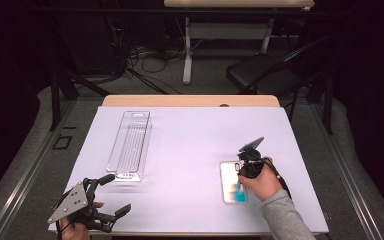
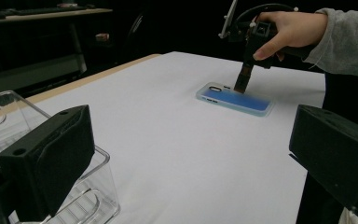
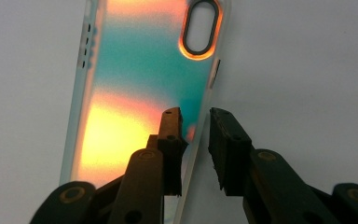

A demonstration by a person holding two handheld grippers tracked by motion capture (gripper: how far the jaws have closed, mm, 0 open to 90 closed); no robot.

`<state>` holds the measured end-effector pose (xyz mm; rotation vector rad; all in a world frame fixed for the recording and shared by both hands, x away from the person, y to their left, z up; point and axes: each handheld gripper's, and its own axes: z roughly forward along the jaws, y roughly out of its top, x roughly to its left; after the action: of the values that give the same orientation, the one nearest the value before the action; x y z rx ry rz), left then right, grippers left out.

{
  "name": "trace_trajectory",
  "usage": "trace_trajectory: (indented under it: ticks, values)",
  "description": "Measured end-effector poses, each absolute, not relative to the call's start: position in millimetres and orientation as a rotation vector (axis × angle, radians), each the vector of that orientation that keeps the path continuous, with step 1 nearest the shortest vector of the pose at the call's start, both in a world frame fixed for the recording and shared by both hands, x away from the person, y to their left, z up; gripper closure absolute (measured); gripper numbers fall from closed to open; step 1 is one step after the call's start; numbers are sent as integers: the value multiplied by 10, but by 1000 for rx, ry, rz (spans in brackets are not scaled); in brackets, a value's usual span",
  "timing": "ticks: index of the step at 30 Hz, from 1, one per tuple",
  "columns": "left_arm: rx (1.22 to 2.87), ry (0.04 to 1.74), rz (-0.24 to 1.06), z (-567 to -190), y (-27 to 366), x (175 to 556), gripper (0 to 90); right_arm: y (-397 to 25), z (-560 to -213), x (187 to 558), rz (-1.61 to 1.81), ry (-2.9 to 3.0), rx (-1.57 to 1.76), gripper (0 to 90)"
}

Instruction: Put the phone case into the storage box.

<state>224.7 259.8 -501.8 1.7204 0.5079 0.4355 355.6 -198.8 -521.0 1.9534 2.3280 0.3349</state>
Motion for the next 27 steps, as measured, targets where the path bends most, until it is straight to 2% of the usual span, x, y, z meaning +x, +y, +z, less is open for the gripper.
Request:
trace_trajectory:
  ticks: [27]
  values:
    - [1729, 508, 440, -5019, 2603, 2249, 3, -1976, -5250, 3587, 284, 2295, 2034, 825]
